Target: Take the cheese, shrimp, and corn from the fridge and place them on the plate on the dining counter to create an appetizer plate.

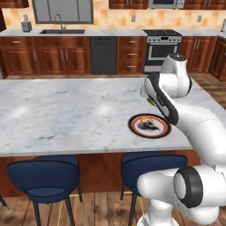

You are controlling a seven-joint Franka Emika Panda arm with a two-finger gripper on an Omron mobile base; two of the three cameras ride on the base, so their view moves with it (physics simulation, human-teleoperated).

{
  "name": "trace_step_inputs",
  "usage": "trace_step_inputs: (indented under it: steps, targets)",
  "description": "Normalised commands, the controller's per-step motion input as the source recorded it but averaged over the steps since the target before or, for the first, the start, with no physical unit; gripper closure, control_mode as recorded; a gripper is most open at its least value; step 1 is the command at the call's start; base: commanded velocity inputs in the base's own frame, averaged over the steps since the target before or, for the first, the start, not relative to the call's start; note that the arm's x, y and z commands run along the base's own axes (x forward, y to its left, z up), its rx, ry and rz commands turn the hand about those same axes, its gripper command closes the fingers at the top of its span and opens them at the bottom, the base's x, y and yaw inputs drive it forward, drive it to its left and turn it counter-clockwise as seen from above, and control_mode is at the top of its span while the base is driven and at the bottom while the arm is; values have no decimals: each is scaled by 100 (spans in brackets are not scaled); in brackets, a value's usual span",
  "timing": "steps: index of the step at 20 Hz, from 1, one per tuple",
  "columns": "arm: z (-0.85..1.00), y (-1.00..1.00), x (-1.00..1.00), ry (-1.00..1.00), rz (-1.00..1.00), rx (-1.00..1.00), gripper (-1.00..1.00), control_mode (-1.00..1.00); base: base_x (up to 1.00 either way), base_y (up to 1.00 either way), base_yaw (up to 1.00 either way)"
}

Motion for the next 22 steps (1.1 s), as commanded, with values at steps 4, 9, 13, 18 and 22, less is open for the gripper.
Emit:
trace_step_inputs:
  steps: [4,9,13,18,22]
  targets:
    - [-100,-81,67,2,29,1,100,-100,0,0,0]
    - [-100,-40,73,3,18,0,100,-100,0,0,0]
    - [-100,-42,52,0,2,0,100,-100,0,0,0]
    - [-81,-48,36,0,0,0,100,-100,0,0,0]
    - [-68,-32,44,-2,0,0,100,-100,0,0,0]
